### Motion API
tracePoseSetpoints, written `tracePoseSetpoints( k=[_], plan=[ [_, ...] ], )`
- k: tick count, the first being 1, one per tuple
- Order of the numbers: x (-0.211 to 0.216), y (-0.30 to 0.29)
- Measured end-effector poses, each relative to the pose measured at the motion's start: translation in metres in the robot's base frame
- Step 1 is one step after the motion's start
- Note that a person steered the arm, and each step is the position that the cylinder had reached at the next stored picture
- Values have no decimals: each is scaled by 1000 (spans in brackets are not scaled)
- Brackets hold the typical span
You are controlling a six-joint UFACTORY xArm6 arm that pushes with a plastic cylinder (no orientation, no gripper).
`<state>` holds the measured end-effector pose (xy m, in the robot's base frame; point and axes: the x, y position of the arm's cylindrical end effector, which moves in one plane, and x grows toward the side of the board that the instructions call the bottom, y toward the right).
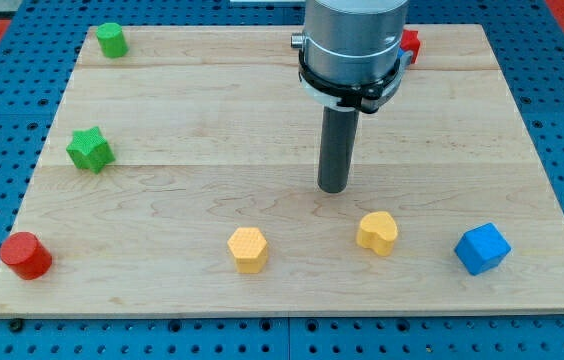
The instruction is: Push the blue cube towards the right of the board
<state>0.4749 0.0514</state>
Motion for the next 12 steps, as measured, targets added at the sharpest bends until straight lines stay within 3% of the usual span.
tracePoseSetpoints(
  k=[1,3,4,5,6,7,8,9,10,11,12],
  plan=[
    [-1,5],
    [-22,92],
    [39,125],
    [29,81],
    [-27,153],
    [-18,234],
    [83,251],
    [143,207],
    [82,172],
    [74,123],
    [99,142]
  ],
)
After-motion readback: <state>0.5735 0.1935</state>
